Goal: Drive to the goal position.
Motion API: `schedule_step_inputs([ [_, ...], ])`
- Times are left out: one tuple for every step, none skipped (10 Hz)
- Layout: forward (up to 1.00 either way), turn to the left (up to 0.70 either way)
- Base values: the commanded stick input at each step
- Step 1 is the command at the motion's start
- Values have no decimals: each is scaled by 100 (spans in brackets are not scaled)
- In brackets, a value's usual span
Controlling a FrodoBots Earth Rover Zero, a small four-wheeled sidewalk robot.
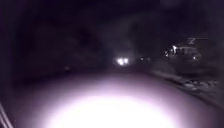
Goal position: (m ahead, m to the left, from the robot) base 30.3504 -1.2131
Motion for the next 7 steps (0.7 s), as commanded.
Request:
schedule_step_inputs([
  [100, 0],
  [100, 0],
  [100, 0],
  [100, 0],
  [100, 0],
  [100, 0],
  [100, 0],
])
